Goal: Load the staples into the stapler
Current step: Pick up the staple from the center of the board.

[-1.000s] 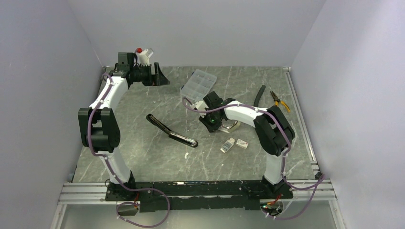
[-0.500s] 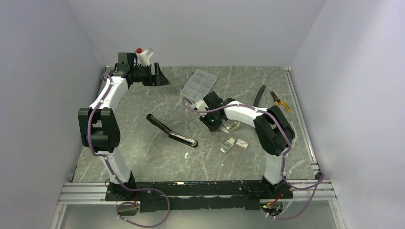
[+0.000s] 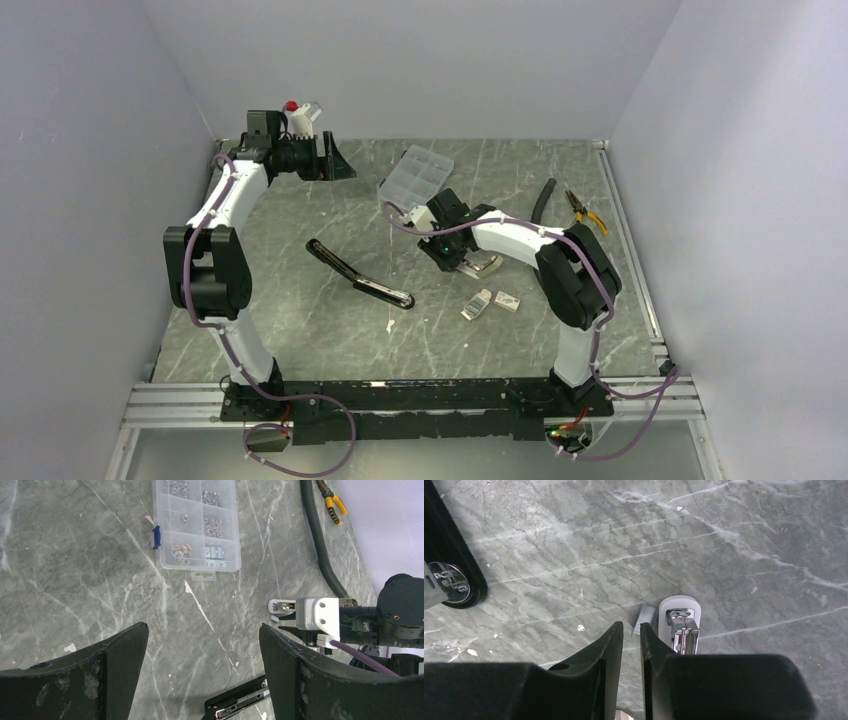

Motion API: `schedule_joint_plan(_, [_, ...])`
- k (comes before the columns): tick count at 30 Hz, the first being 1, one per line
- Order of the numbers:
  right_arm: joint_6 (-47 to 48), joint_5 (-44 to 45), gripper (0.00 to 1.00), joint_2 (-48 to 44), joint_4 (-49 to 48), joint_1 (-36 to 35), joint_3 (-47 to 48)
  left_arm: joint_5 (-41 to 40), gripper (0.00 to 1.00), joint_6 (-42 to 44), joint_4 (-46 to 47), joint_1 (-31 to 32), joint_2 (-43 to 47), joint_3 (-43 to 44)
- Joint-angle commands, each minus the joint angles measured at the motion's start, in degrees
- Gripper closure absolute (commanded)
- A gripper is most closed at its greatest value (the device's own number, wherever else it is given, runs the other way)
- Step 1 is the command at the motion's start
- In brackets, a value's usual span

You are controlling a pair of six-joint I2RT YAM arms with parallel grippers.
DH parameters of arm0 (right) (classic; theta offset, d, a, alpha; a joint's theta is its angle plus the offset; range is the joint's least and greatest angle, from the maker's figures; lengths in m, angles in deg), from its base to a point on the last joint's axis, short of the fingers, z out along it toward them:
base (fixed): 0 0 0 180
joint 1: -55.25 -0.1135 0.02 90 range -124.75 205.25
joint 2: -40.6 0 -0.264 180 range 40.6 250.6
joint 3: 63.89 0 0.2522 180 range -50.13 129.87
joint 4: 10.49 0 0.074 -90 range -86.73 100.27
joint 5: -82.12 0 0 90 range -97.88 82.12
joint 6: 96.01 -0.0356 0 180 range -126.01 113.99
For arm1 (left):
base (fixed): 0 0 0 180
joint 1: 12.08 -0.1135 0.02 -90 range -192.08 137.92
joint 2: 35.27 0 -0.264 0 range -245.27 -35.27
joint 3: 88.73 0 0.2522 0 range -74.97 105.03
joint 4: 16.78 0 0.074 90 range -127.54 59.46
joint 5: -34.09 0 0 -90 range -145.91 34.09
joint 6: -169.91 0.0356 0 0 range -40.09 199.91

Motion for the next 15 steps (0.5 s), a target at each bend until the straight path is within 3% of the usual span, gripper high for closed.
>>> schedule_joint_plan(1, [0.47, 1.22, 0.78, -1.67, -0.83, -0.10, 0.80, 1.76, 0.13, 0.28, 0.68, -0.29, -0.27, 1.94])
schedule_joint_plan(15, [0.82, 0.98, 0.81, 0.54, -0.40, -0.10, 0.76, 1.57, 0.13, 0.59, 0.61, -0.27, -0.39, 2.05])
